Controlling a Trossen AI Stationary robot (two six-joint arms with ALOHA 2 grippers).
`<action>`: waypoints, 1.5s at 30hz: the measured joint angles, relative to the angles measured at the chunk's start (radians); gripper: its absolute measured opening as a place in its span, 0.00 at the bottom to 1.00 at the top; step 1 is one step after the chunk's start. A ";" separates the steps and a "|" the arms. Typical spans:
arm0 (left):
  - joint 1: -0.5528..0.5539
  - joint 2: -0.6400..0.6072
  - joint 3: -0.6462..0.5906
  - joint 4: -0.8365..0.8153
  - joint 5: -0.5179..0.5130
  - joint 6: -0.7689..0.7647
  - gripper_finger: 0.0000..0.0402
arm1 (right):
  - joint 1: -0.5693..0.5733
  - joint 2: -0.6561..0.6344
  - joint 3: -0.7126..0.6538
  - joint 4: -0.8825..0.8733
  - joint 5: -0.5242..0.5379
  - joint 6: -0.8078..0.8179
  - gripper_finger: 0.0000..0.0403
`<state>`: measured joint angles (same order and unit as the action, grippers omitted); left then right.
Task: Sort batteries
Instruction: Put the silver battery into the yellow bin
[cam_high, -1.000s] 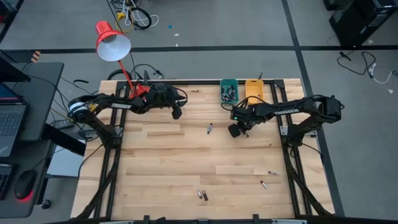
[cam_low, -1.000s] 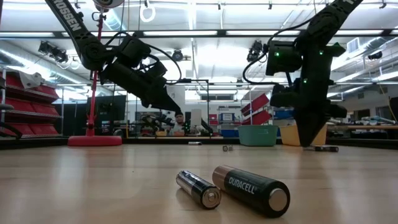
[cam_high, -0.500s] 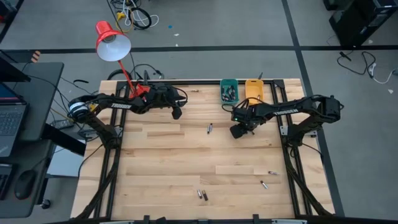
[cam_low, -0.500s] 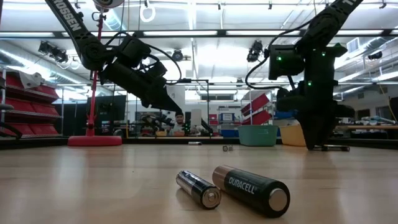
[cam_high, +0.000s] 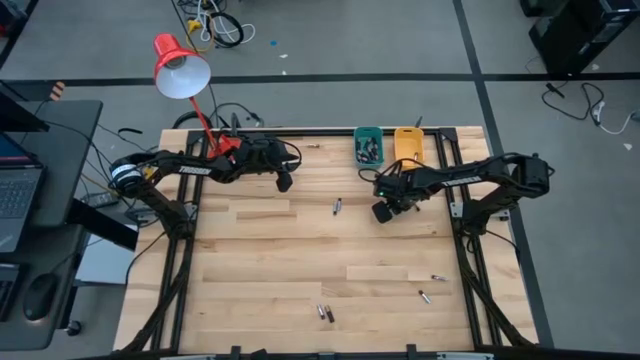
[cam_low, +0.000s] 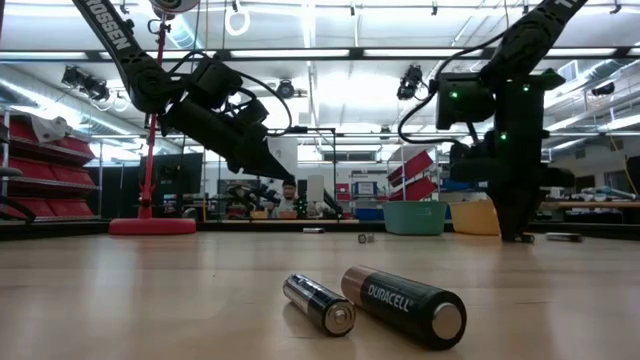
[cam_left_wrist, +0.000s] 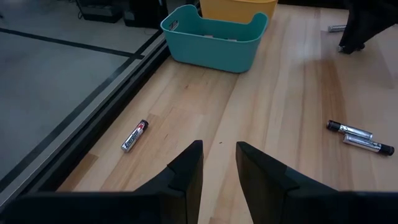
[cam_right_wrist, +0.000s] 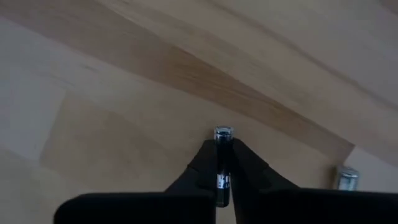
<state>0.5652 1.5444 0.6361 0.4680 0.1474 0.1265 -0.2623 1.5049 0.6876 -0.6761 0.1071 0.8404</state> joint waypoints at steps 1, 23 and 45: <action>0.000 0.000 0.000 -0.001 0.000 0.000 0.28 | 0.000 -0.001 0.010 -0.004 0.005 -0.003 0.05; 0.000 0.000 0.000 -0.046 0.000 -0.001 0.28 | -0.298 -0.009 0.227 -0.094 0.543 -0.195 0.06; 0.000 0.000 0.000 -0.052 0.000 -0.001 0.28 | -0.388 -0.011 0.228 -0.418 0.555 -0.006 0.39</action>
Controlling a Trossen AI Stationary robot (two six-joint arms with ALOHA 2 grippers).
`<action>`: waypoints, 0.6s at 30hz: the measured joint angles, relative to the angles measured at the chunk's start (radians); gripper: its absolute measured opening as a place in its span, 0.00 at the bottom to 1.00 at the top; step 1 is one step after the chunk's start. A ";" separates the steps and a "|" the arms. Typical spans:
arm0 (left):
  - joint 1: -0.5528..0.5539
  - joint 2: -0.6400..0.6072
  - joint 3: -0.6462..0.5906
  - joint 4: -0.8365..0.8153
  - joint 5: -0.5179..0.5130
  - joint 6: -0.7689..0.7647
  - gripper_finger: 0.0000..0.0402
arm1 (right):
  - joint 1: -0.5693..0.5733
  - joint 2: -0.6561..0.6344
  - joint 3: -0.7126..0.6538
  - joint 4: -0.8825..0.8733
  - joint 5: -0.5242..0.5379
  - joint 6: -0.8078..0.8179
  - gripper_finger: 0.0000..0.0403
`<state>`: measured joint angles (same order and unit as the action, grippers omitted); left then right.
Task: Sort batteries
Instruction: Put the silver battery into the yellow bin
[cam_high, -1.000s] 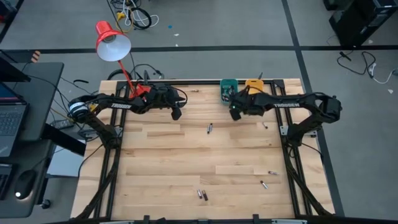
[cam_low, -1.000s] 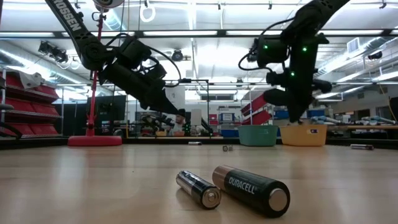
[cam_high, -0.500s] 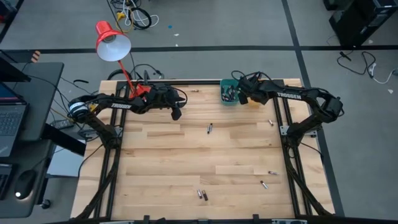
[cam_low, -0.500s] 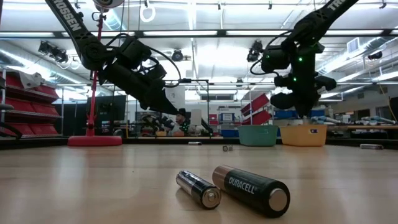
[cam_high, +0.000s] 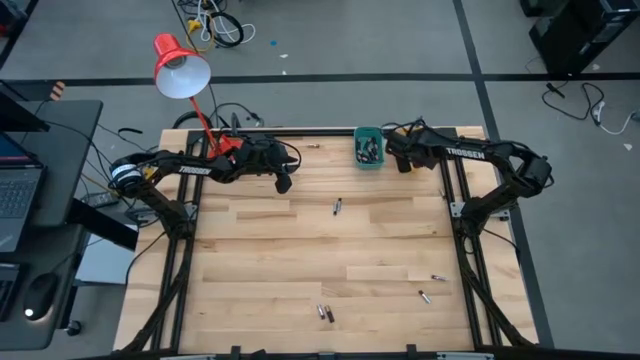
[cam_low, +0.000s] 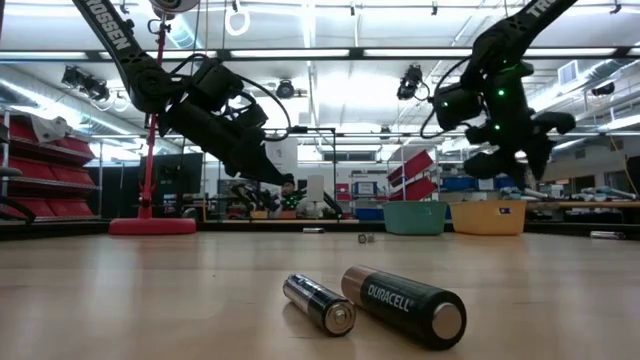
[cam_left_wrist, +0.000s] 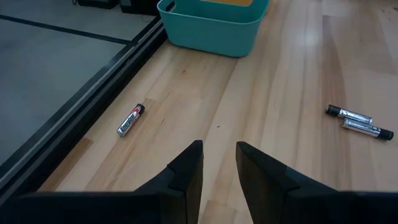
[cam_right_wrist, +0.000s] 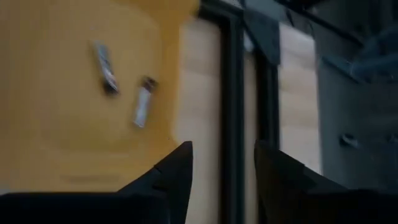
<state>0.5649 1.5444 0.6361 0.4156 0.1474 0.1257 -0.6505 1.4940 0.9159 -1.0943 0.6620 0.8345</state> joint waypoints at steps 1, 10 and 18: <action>0.000 0.000 0.000 0.000 0.000 0.000 0.28 | 0.003 0.000 -0.003 -0.021 -0.020 0.007 0.38; 0.000 0.000 0.000 0.000 0.000 0.000 0.28 | 0.046 -0.001 -0.152 -0.053 -0.256 0.029 0.32; 0.000 0.000 0.000 0.030 0.000 0.001 0.28 | 0.059 -0.001 -0.276 -0.049 -0.275 0.131 0.28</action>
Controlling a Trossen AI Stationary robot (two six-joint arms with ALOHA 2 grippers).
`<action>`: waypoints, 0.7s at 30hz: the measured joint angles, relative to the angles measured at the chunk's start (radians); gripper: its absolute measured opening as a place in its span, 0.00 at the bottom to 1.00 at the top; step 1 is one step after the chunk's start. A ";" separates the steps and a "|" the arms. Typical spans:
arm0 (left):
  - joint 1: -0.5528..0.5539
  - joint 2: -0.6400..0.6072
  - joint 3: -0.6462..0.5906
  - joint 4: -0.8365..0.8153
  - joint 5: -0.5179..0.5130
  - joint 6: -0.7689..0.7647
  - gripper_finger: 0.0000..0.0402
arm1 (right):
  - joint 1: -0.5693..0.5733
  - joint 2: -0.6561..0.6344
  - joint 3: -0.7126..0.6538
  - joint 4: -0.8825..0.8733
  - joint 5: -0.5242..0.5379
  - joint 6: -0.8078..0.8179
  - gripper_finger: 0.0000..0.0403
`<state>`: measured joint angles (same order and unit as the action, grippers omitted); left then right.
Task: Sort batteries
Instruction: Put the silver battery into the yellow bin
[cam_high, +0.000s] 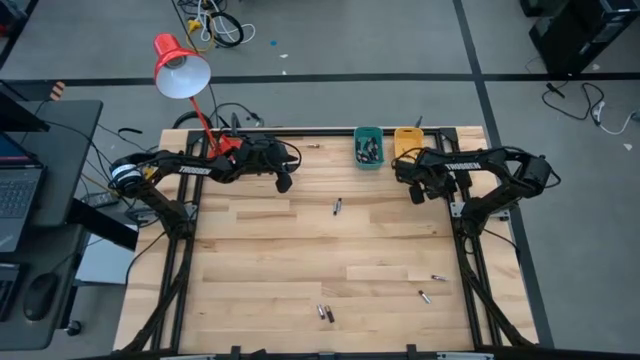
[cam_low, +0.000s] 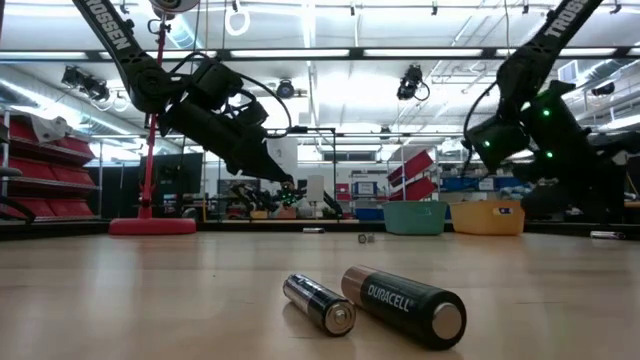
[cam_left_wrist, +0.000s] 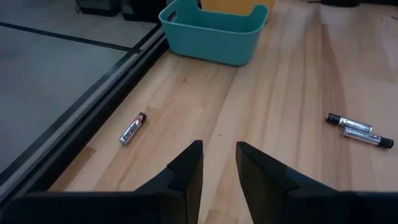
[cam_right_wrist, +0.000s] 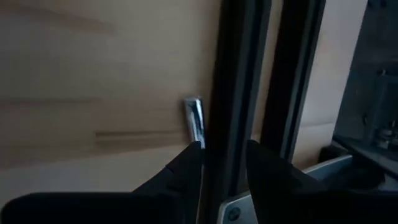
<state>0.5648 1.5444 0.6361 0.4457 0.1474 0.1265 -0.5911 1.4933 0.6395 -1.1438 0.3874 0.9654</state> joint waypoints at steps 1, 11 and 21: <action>0.000 0.000 0.000 0.004 0.000 0.000 0.28 | 0.000 0.000 -0.009 0.005 0.000 0.001 0.27; 0.000 0.000 0.000 0.005 0.000 0.000 0.28 | 0.002 0.000 -0.039 0.073 -0.023 -0.081 0.24; 0.000 0.000 0.000 0.006 0.000 0.000 0.28 | 0.005 0.001 -0.016 0.099 -0.023 -0.128 0.23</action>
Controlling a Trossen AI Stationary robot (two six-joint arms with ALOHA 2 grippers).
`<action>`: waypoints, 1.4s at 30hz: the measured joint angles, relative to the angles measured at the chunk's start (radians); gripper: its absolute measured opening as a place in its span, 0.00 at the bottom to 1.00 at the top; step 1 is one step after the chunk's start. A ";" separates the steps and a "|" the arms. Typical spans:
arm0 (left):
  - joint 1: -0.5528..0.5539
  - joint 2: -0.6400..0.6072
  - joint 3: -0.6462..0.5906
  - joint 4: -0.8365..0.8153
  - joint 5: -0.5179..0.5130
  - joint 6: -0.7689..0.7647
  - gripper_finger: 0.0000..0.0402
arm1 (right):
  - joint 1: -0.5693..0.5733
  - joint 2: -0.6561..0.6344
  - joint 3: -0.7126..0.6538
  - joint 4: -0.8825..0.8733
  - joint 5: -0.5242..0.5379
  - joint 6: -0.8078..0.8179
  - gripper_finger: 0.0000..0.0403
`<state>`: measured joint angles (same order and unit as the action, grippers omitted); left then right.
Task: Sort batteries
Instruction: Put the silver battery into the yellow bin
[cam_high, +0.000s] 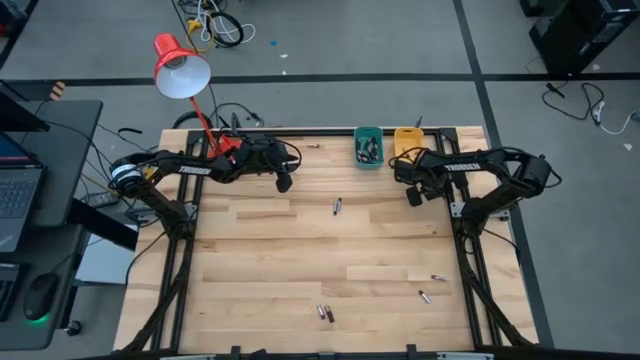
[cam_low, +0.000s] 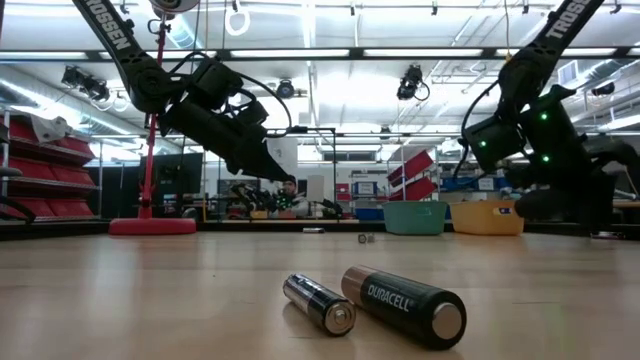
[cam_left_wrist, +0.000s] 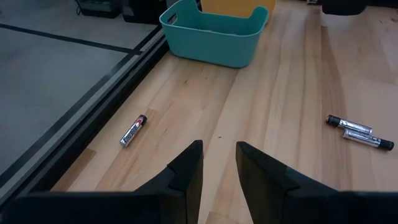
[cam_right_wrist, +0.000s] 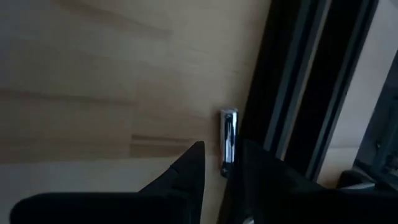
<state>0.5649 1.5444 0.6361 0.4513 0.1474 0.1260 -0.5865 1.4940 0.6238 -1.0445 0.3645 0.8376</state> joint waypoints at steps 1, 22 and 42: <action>0.000 0.000 0.000 0.000 0.000 0.000 0.28 | 0.000 0.000 -0.003 0.009 0.000 -0.011 0.23; 0.000 0.000 0.000 -0.001 0.000 0.000 0.28 | 0.014 -0.001 -0.019 0.076 -0.147 -0.097 0.09; 0.000 0.000 0.000 -0.014 0.000 -0.006 0.28 | 0.142 -0.057 0.171 0.023 -0.207 -0.124 0.06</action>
<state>0.5648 1.5444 0.6361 0.4371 0.1474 0.1195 -0.4445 1.4366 0.7946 -1.0218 0.1577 0.7138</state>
